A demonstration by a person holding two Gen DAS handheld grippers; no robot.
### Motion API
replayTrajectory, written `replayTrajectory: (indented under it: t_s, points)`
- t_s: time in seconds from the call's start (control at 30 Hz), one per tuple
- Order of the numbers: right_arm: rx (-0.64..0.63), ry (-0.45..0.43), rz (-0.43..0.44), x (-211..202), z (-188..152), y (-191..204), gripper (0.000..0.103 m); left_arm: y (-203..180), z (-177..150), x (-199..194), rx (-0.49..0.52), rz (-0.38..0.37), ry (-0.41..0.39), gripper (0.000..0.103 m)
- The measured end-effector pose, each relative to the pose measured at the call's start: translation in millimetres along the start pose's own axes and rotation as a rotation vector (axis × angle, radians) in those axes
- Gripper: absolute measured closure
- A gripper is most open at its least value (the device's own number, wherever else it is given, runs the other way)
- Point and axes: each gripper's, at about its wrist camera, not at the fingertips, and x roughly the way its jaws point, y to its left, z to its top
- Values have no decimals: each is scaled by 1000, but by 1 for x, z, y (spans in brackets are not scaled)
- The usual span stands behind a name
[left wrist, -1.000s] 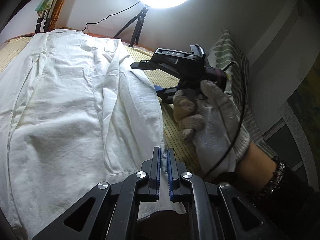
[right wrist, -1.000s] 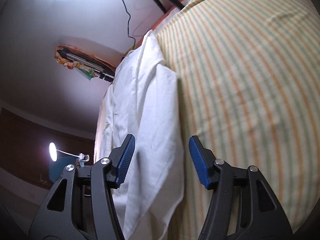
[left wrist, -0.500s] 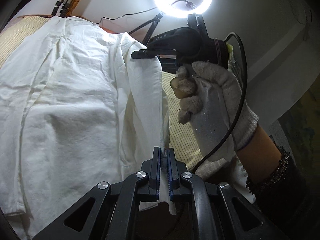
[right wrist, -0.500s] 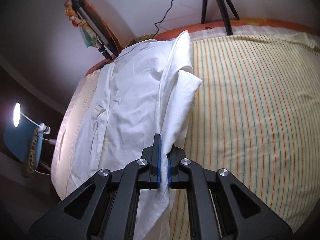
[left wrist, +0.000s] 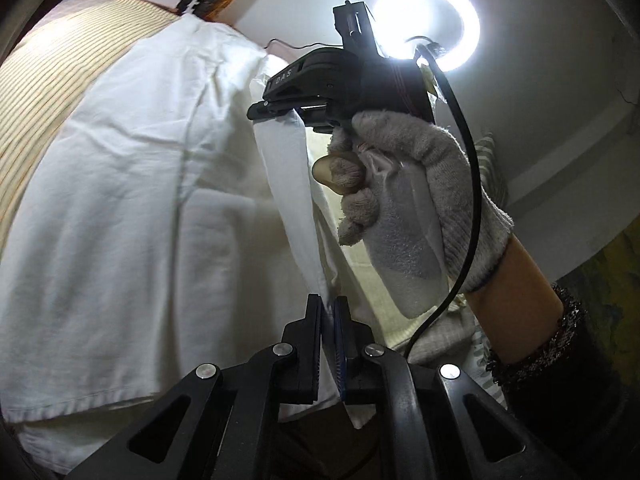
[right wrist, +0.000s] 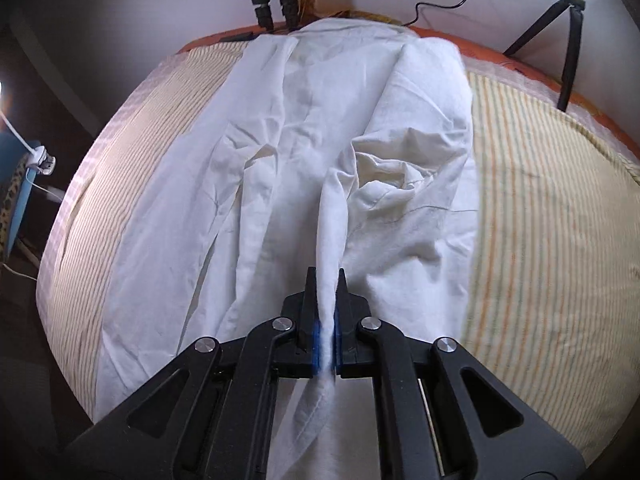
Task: Fold small clothes
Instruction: 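Pinch the folded shirt edge with the right gripper and straighten it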
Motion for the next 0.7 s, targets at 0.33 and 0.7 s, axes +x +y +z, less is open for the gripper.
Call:
replayTrajectory:
  t_s: [0.33,0.7]
  points:
    - [213,-191,265,-93,-60,-66,72,6,-2,-18,26,36,2,99]
    - [301,-57,314,-79,-199,-84,72,2,-24,-73,117,119,-34,70]
